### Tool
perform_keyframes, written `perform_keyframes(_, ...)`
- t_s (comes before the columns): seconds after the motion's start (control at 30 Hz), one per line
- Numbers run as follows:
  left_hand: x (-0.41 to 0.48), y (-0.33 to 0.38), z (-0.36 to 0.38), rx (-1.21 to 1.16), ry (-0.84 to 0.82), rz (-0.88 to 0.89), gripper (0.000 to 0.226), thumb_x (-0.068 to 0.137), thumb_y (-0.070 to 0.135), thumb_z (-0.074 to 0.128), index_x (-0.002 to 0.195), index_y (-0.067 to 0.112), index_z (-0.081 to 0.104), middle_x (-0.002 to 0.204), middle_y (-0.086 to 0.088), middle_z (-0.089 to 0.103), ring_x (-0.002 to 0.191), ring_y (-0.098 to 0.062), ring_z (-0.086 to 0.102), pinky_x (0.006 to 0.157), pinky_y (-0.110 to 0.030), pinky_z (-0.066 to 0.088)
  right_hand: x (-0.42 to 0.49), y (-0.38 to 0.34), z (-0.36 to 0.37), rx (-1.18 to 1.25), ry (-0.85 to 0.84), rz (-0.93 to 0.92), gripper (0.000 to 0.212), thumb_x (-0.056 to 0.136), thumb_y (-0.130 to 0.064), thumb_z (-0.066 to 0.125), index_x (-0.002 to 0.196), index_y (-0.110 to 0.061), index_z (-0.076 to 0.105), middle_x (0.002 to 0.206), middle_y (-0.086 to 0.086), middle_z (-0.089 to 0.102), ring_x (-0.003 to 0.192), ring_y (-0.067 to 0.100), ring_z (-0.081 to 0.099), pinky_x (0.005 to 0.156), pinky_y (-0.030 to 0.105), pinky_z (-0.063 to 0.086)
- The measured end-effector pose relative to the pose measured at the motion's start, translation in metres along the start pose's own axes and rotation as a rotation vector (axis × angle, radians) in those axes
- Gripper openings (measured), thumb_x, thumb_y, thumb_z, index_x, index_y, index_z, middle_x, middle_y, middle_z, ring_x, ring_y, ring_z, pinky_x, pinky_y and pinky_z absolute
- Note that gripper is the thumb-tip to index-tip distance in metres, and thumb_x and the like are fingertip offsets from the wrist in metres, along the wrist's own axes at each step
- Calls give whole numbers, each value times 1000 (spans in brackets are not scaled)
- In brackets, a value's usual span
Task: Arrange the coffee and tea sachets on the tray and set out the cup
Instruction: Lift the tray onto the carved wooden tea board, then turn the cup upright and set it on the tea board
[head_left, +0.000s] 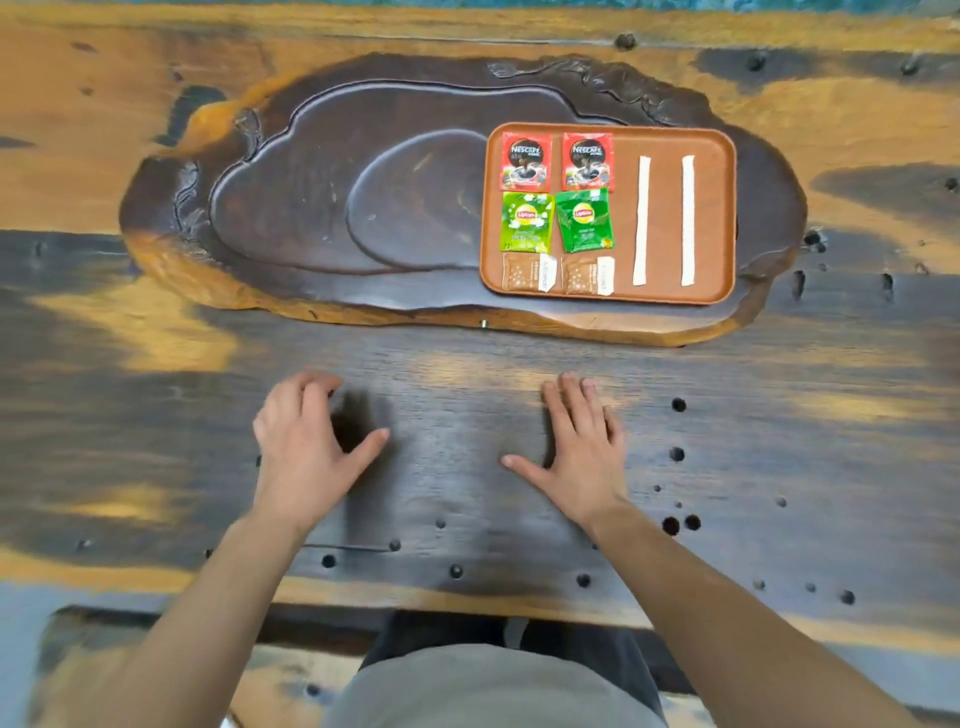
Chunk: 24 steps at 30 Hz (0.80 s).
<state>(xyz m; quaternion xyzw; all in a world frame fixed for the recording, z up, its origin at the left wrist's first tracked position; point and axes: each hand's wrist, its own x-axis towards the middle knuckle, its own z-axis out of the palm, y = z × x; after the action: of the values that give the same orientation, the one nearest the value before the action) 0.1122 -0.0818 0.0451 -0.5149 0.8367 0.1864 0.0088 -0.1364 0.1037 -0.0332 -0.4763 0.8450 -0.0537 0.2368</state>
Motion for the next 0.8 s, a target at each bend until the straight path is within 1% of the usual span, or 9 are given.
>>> perform_keyframes(0.07, -11, -16, 2, 32, -13, -25, 84, 67, 63, 72, 131, 14, 48, 134, -10, 47, 131, -33, 42, 105, -55, 33, -2, -4, 6, -77, -39, -6, 110, 76, -91, 36, 158, -25, 4, 168, -1, 1, 153, 22, -10, 122, 54, 10)
perform_keyframes(0.1, -15, -22, 3, 42, -17, -37, 88, 65, 64, 75, 132, 15, 47, 135, -10, 47, 132, -32, 41, 107, -55, 32, -2, -5, 8, -100, -41, -6, 111, 76, -92, 34, 158, -25, 2, 168, -1, -1, 153, 22, -12, 122, 54, 10)
perform_keyframes(0.2, -23, -38, 9, 78, -53, -59, 95, 59, 64, 83, 132, 15, 46, 136, -9, 48, 135, -31, 41, 110, -53, 32, -3, -6, 8, -121, -36, -3, 110, 77, -92, 32, 158, -25, 0, 168, -2, -2, 153, 22, -13, 121, 55, 9)
perform_keyframes(0.27, -27, -48, 13, 95, -95, -48, 99, 56, 66, 83, 132, 15, 45, 136, -8, 49, 136, -29, 41, 111, -52, 31, -4, -7, 7, -122, -32, -1, 109, 78, -92, 30, 158, -25, 0, 168, -2, -3, 153, 21, -14, 122, 55, 9)
perform_keyframes(0.33, -31, -57, 16, 80, -133, -26, 103, 55, 63, 85, 135, 15, 42, 138, -8, 49, 135, -29, 42, 110, -52, 33, -4, -8, 6, -124, -32, -1, 109, 78, -92, 30, 158, -25, -1, 168, -2, -3, 152, 21, -15, 122, 55, 8)
perform_keyframes(0.47, -32, -67, 17, 1, -145, 17, 106, 54, 47, 93, 140, 16, 39, 138, -10, 46, 131, -32, 45, 107, -55, 38, -5, -9, 5, -125, -30, 4, 109, 77, -93, 29, 158, -26, -1, 168, -3, -2, 153, 20, -14, 122, 54, 9)
perform_keyframes(0.63, -29, -62, 23, -96, -139, -11, 104, 55, 43, 93, 140, 18, 40, 136, -10, 39, 131, -32, 41, 108, -56, 36, -5, -9, 5, -127, -27, 4, 109, 77, -93, 28, 158, -26, 0, 168, -3, -2, 153, 20, -14, 122, 54, 9)
perform_keyframes(0.73, -26, -43, 24, -205, -147, -24, 103, 56, 44, 92, 141, 20, 39, 135, -3, 35, 128, -25, 41, 112, -48, 34, -5, -9, 5, -124, -25, 2, 109, 77, -93, 28, 158, -26, 0, 168, -3, -3, 153, 20, -14, 122, 54, 9)
perform_keyframes(0.8, -22, -26, 25, -342, -167, -32, 99, 57, 43, 91, 138, 23, 37, 132, 1, 39, 124, -19, 45, 109, -40, 38, -5, -8, 5, -115, -21, 1, 109, 77, -93, 28, 158, -26, 0, 168, -3, -2, 153, 20, -13, 122, 54, 9)
